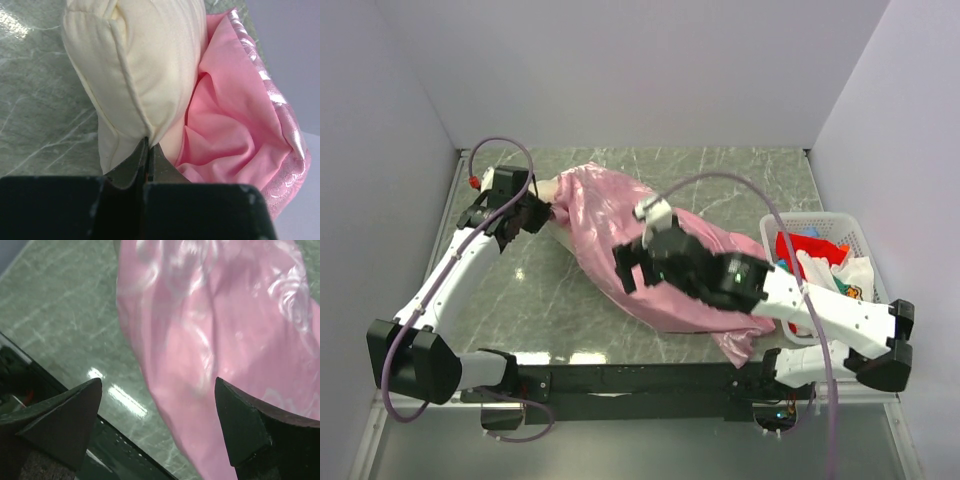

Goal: Put the pillow into the pillowcase

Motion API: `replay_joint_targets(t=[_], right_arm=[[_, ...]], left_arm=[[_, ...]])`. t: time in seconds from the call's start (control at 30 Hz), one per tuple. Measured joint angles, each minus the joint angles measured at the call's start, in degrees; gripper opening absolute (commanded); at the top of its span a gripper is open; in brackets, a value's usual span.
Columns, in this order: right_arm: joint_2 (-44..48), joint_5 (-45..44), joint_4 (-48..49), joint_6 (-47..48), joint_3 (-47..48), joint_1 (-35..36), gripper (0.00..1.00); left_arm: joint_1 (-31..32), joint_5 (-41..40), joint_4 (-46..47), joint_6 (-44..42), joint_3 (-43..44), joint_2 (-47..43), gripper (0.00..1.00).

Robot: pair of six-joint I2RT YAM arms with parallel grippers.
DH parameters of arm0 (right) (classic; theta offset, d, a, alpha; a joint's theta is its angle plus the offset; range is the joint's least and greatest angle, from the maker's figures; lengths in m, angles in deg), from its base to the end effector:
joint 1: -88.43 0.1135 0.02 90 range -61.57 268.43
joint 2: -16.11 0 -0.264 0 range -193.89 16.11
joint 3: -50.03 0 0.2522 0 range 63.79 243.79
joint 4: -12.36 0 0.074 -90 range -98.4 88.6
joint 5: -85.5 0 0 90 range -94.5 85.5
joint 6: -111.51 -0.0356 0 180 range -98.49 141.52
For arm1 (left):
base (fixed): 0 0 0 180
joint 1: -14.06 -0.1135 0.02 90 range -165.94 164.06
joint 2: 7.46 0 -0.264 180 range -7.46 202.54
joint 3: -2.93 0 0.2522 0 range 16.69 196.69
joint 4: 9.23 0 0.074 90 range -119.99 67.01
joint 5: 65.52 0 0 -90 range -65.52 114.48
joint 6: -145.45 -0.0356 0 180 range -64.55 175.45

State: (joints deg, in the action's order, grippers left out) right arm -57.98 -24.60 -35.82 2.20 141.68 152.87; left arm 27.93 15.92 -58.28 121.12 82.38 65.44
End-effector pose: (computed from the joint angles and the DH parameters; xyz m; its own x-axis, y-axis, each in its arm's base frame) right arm 0.1321 0.2478 0.3888 -0.4453 -0.2114 -0.8700 -0.6064 0.7861 0.1194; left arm 0.2667 -0.0604 0.3208 -0.3891 -0.8320 -0.3954 -0.5439 0.5539 -0.6304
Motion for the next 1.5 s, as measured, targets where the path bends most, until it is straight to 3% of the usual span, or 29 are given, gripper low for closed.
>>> replay_joint_targets(t=[0.13,0.33,0.37,0.4,0.47,0.5,0.57,0.67,0.77,0.93,1.03,1.2,1.23,1.27,1.37,1.43,1.47,1.5], right_arm=[[2.6,-8.6,5.6,-1.3,-12.7,7.9,1.00],[-8.1,-15.4,9.0,-2.1,-21.0,10.2,0.97],[-9.7,-16.7,9.1,-2.1,-20.8,10.1,0.91],[-11.0,-18.0,9.1,-2.0,-20.2,9.9,0.64],[-12.5,-19.7,8.6,-0.5,-18.8,9.1,0.38],[-12.7,-20.3,8.2,0.2,-17.9,8.7,0.08],[-12.2,-20.9,6.9,2.3,-15.0,8.1,0.00],[-8.9,-19.7,3.7,6.1,-9.1,7.5,0.00],[-3.0,-13.1,-0.9,10.5,0.0,4.4,0.00],[-1.4,5.3,-3.4,14.3,16.4,-9.5,0.00],[-6.2,18.1,-2.9,15.2,21.5,-19.2,0.01],[-22.2,27.8,-3.0,14.3,26.1,-26.7,0.29],[-26.9,27.7,-3.3,13.4,26.9,-27.4,0.37],[-31.9,26.7,-3.8,12.5,27.8,-28.4,0.60],[-43.7,21.2,-7.5,9.3,31.3,-30.4,0.81],[-47.9,16.3,-10.8,7.3,33.8,-31.1,0.83],[-48.2,13.9,-12.0,6.5,34.7,-30.9,0.83],[-48.0,12.2,-12.7,5.7,35.3,-30.6,0.83]], left_arm=[[-0.2,0.8,0.8,0.0,0.0,0.0,0.01],[-0.2,1.0,0.4,-1.3,0.0,-0.9,0.01],[-0.2,1.0,0.1,-1.6,0.0,-1.3,0.01],[-0.1,1.0,0.1,-2.1,-0.2,-2.1,0.01],[0.0,1.0,-0.1,-3.3,-0.5,-3.8,0.01],[0.0,0.7,-0.2,-3.8,-0.8,-4.9,0.01],[0.0,0.2,-1.1,-5.2,-0.8,-7.1,0.01],[-0.1,-2.4,-3.0,-7.6,-0.7,-11.9,0.01],[-0.6,-5.3,-5.8,-9.2,1.2,-17.1,0.01],[-0.4,-4.9,-7.5,-10.4,7.1,-19.8,0.01],[-0.1,-3.3,-7.3,-10.5,7.7,-17.8,0.01],[-0.2,-1.4,-2.2,-10.3,0.1,-10.8,0.01],[-0.3,-0.7,-0.6,-9.8,-2.3,-9.2,0.01],[-0.3,0.3,2.2,-9.0,-4.8,-7.1,0.01],[-0.6,1.1,6.8,-8.7,-9.2,-2.2,0.01],[-1.2,1.7,7.3,-8.3,-11.4,0.9,0.01],[-1.3,2.1,7.6,-8.2,-11.9,2.1,0.07],[-1.6,2.7,8.0,-8.0,-12.1,3.3,0.30]])
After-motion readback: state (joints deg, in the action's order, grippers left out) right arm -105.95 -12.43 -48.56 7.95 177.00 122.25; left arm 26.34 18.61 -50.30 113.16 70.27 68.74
